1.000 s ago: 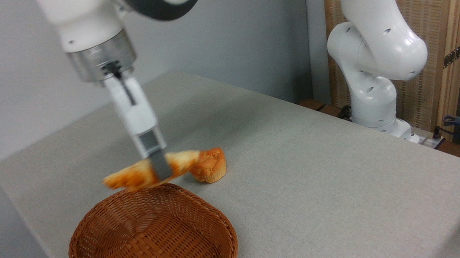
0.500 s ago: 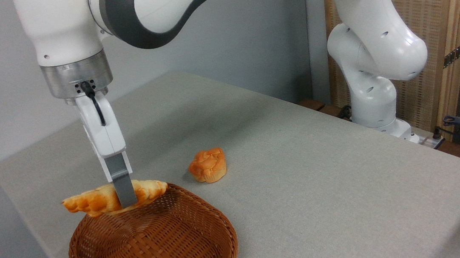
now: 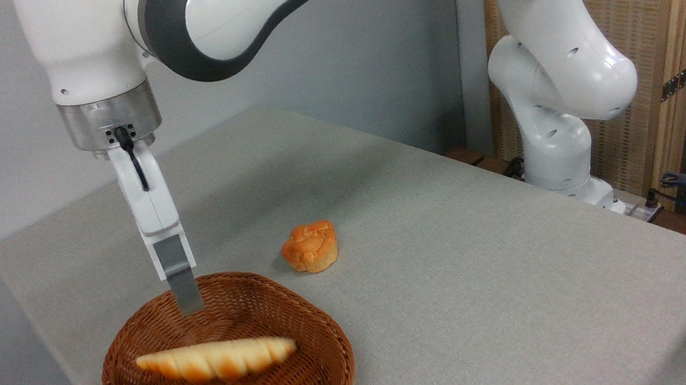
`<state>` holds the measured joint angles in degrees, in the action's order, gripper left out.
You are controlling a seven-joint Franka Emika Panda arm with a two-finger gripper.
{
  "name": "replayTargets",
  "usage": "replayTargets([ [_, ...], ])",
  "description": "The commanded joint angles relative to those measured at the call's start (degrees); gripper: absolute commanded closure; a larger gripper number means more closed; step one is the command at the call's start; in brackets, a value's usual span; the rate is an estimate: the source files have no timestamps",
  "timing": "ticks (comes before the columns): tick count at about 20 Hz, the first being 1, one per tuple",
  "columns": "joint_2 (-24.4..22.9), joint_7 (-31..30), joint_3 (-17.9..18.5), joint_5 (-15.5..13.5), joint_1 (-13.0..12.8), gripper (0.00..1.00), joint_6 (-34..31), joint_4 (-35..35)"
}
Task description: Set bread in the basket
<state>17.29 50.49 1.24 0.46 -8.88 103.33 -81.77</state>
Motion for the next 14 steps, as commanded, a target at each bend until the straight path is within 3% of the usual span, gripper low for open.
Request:
replayTargets([
  [1, -1.63, -9.58, 0.43, -4.83, 0.52, 0.0, 0.47, 0.12],
  [4, -6.2, -15.14, 2.35, -9.06, 1.05, 0.0, 0.39, -0.4],
  [10, -19.02, -12.62, 2.55, -8.81, 1.49, 0.0, 0.03, -15.23],
  [11, -20.52, -10.17, 1.85, -8.72, 3.15, 0.0, -0.58, -16.91],
  [13, -21.68, -8.47, -3.23, -8.46, 7.1, 0.0, -3.29, -17.98],
  [14, -21.59, -8.56, -4.21, -8.28, 7.47, 0.0, -4.18, -17.81],
])
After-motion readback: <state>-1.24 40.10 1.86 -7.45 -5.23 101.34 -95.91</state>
